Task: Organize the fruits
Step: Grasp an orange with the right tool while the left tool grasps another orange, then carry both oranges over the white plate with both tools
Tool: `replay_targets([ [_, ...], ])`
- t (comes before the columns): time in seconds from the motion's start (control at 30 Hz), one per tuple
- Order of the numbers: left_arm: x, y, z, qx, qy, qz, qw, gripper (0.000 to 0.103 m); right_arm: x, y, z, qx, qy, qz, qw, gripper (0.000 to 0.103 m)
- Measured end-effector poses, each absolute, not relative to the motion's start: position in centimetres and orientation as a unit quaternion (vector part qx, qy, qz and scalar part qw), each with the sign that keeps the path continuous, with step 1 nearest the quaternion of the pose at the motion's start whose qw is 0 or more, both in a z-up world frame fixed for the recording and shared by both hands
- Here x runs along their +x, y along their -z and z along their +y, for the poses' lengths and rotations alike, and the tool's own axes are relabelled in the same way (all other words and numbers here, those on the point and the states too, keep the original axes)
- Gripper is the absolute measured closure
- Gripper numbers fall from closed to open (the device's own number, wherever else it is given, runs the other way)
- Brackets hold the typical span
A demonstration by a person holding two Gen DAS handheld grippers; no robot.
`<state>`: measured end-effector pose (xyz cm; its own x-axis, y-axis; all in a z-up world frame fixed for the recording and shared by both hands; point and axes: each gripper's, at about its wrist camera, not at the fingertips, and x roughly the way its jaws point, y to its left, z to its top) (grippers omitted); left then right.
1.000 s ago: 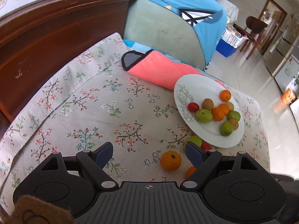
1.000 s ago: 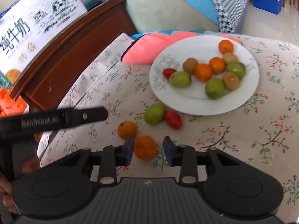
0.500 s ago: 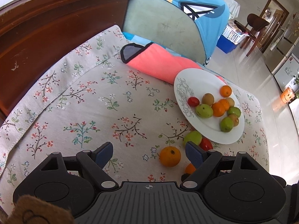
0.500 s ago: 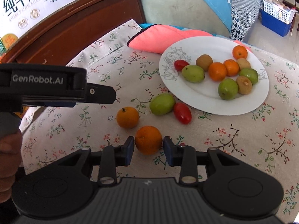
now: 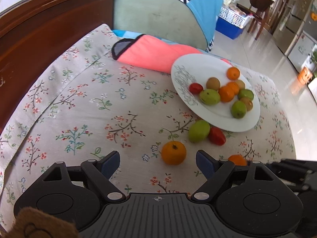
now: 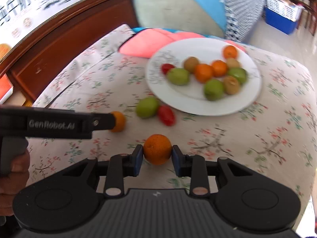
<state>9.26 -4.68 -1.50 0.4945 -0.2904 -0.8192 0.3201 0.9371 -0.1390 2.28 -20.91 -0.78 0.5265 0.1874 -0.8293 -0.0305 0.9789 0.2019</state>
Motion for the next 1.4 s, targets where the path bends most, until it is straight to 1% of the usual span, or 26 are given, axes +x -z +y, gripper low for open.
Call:
replay_targets([
  [0.1,9.1,1.9,-5.3,0.026,0.177,0.471,0.864,0.019,2.2,0.7,-21.8,0.093,-0.047,0.484,0.869,0.072],
  [0.2,9.1,2.2,-5.6,0.034,0.177,0.468,0.865,0.022,2.2,0.6,-22.4,0.106,-0.04,0.484,0.867,0.072],
  [0.3,9.0,2.4,-6.0,0.042,0.178,0.464,0.867,0.029,2.3,0.4,-22.7,0.116,-0.034,0.483,0.867,0.072],
  [0.43,9.2,2.9,-6.3,0.043,0.182,0.468,0.864,0.045,2.3,0.3,-23.2,0.131,-0.027,0.483,0.865,0.072],
  [0.5,9.1,2.9,-6.5,0.048,0.181,0.462,0.867,0.05,2.4,0.3,-23.3,0.138,-0.025,0.484,0.864,0.072],
  [0.6,9.0,2.9,-6.9,0.057,0.186,0.456,0.869,0.06,2.5,0.3,-23.6,0.146,-0.023,0.487,0.861,0.072],
  [0.67,8.9,2.9,-7.0,0.056,0.19,0.453,0.869,0.072,2.6,0.3,-23.7,0.153,-0.023,0.487,0.86,0.071],
  [0.7,8.9,2.9,-7.0,0.053,0.193,0.454,0.868,0.075,2.6,0.3,-23.7,0.156,-0.024,0.487,0.859,0.071],
  [0.9,8.8,2.4,-7.0,0.05,0.185,0.448,0.874,0.075,2.7,0.1,-24.1,0.169,-0.022,0.486,0.857,0.072],
  [1.07,9.0,1.5,-6.7,0.026,0.184,0.443,0.877,0.075,2.8,-0.6,-24.3,0.179,-0.026,0.477,0.86,0.072],
  [1.4,8.7,-0.7,-7.2,0.013,0.193,0.417,0.888,0.075,3.0,-1.9,-24.7,0.189,-0.033,0.46,0.867,0.072],
])
